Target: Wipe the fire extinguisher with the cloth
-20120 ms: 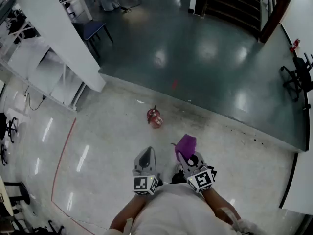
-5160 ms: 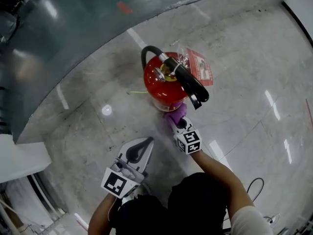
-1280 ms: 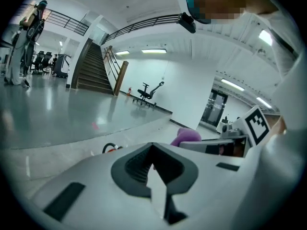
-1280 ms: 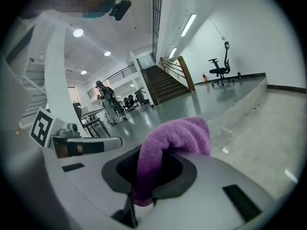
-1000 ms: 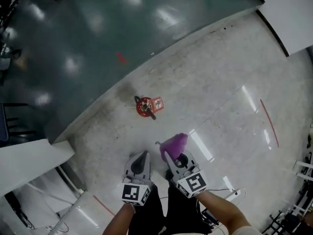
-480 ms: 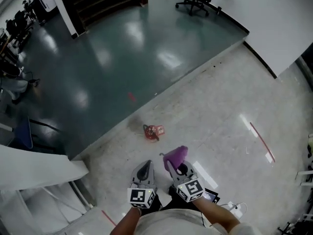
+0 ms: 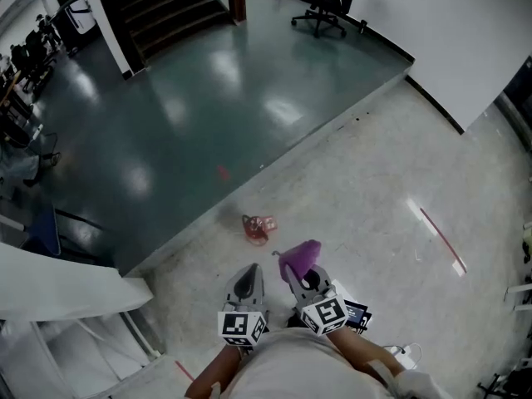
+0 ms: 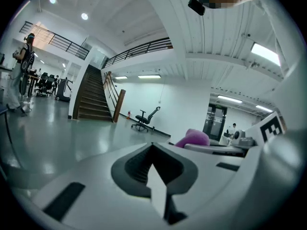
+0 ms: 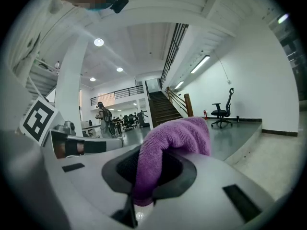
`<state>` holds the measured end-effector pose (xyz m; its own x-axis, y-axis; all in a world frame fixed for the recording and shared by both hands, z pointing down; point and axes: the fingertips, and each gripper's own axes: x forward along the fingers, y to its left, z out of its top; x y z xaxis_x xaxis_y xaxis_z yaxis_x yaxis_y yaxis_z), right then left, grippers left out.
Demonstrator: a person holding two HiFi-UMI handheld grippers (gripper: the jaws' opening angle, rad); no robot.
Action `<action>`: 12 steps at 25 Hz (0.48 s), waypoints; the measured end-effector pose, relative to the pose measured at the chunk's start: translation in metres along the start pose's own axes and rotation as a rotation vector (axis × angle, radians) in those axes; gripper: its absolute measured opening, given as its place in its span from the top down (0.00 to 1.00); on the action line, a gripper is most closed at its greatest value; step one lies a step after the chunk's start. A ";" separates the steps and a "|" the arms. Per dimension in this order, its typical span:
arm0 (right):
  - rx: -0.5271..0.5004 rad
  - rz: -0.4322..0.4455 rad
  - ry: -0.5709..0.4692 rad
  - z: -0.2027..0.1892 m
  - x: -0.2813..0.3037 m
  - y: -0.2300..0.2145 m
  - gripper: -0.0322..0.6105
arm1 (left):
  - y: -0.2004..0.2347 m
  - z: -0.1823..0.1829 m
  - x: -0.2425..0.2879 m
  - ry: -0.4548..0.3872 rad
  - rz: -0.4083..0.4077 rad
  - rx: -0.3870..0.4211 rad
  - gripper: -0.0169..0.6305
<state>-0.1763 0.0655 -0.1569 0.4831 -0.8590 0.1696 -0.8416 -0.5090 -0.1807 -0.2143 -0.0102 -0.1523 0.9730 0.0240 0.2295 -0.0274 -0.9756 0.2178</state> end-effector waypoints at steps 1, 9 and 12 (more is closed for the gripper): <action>-0.002 0.000 -0.006 0.003 -0.001 -0.001 0.86 | -0.003 0.001 0.002 0.002 -0.012 0.001 0.97; -0.016 -0.003 -0.026 0.009 -0.002 -0.011 0.86 | -0.012 0.005 0.014 0.001 -0.039 -0.003 0.97; -0.012 -0.011 -0.026 0.010 -0.003 -0.014 0.86 | -0.014 0.006 0.017 0.007 -0.047 0.001 0.97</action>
<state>-0.1639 0.0745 -0.1648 0.4983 -0.8546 0.1459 -0.8391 -0.5178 -0.1671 -0.1963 0.0022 -0.1569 0.9715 0.0713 0.2260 0.0186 -0.9736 0.2275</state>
